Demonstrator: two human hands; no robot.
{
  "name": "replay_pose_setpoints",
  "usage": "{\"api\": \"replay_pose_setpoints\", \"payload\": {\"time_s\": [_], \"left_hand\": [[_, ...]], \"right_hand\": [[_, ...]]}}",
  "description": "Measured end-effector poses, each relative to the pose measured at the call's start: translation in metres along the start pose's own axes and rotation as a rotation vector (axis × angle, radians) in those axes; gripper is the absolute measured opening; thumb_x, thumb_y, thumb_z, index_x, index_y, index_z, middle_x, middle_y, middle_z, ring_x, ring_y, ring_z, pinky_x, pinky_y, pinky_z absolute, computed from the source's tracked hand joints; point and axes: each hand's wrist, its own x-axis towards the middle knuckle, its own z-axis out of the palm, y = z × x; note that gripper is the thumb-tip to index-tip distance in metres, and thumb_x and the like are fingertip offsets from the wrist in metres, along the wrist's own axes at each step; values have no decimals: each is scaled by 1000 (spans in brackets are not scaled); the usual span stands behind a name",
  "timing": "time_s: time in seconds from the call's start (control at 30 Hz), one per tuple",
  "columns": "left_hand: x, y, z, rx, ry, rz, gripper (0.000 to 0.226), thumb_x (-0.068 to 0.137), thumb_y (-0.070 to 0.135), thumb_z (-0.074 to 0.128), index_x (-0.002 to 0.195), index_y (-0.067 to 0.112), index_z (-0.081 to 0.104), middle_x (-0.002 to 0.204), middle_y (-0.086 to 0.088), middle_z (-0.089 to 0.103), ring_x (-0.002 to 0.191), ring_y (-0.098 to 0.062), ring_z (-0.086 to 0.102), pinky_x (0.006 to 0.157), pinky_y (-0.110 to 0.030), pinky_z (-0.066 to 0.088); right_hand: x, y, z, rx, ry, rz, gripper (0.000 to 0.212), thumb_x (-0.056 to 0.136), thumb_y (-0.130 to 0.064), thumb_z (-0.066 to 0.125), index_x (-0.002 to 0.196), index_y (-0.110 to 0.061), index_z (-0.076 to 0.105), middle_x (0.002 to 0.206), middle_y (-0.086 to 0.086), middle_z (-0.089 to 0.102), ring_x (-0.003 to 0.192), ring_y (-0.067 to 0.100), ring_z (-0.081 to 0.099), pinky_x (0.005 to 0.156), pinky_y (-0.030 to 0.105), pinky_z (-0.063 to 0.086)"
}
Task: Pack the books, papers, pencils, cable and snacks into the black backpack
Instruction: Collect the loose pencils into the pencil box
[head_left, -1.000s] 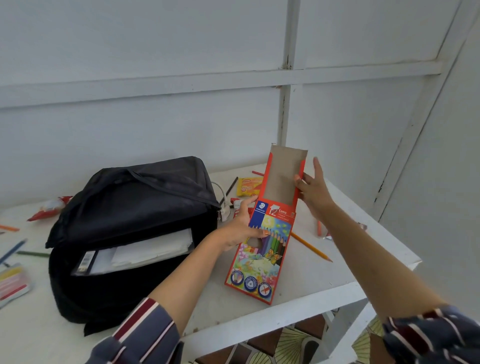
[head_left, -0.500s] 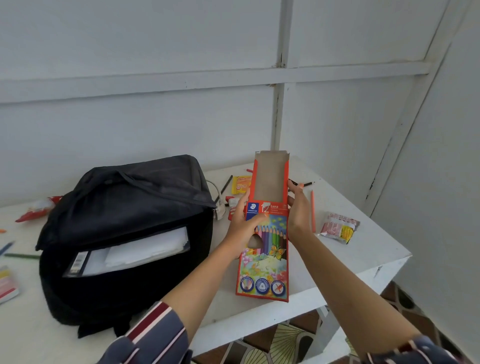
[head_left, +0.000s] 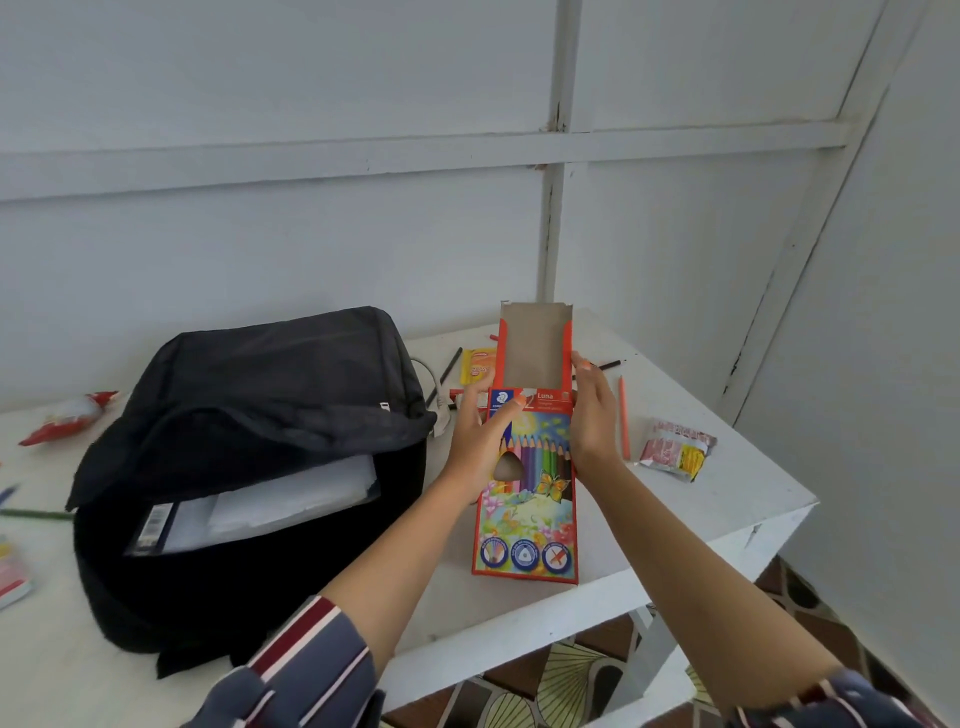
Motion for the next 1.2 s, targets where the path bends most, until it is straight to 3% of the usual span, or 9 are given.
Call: {"api": "replay_pose_setpoints", "payload": {"time_s": [0.13, 0.27, 0.37, 0.5, 0.57, 0.7, 0.83, 1.03, 1.2], "left_hand": [[0, -5, -3, 70, 27, 6, 36, 90, 15, 59, 119, 18, 38, 118, -9, 55, 90, -7, 61, 63, -11, 50], [3, -3, -4, 78, -75, 42, 64, 89, 25, 62, 143, 29, 27, 138, 2, 45, 113, -9, 56, 87, -22, 52], [3, 0, -3, 37, -92, 4, 53, 92, 16, 55, 140, 23, 33, 124, -1, 55, 96, -5, 61, 68, -14, 53], [3, -3, -4, 85, -34, -7, 44, 91, 21, 58, 128, 16, 35, 124, -13, 55, 90, -12, 64, 65, -16, 55], [5, -5, -5, 91, -25, -28, 48, 88, 29, 62, 126, 20, 34, 128, -13, 52, 99, -17, 63, 74, -22, 56], [5, -5, -8, 135, -89, -6, 80, 71, 59, 69, 137, 48, 25, 148, 3, 35, 131, -21, 42, 105, -47, 40], [9, -5, -10, 80, -96, -6, 58, 88, 33, 59, 139, 33, 32, 145, -3, 40, 126, -21, 49, 102, -43, 45], [5, -7, -14, 93, -52, -23, 41, 92, 24, 55, 127, 20, 34, 118, -13, 57, 88, -14, 66, 66, -19, 55], [4, -10, -12, 117, -104, 23, 60, 91, 32, 55, 142, 38, 23, 146, 3, 35, 125, -17, 48, 94, -31, 50]], "right_hand": [[0, 0, 2, -7, 64, 13, 18, 101, -23, 37, 98, -11, 49, 83, 2, 60, 73, 13, 61, 66, 26, 51], [0, 4, 0, -23, 13, 29, 27, 101, -30, 36, 126, -25, 45, 122, 3, 55, 106, 19, 59, 88, 33, 51], [-1, 4, 0, -28, -32, 17, 40, 101, -34, 33, 140, -25, 39, 135, -4, 49, 120, 14, 53, 100, 34, 46], [0, 3, -1, 30, 27, 14, 24, 101, -23, 36, 113, -9, 52, 85, -2, 62, 66, -4, 64, 59, 14, 52], [-1, 4, 0, 37, 50, 19, 18, 101, -22, 37, 103, -8, 50, 77, -1, 59, 56, -3, 62, 51, 14, 49], [-1, 5, 2, -5, 35, 1, 18, 101, -25, 36, 110, -16, 48, 95, 2, 60, 76, 5, 64, 62, 17, 53], [-2, 9, 5, 0, -1, 24, 35, 100, -35, 37, 132, -24, 45, 125, -1, 57, 109, 16, 60, 89, 32, 53], [-3, 14, 5, -16, 90, 46, 18, 100, -28, 40, 88, -14, 44, 74, 2, 60, 57, 7, 64, 52, 19, 51], [-6, 13, 6, -30, 81, 30, 25, 100, -30, 40, 119, -17, 48, 98, 5, 62, 78, 13, 66, 58, 18, 54]]}}
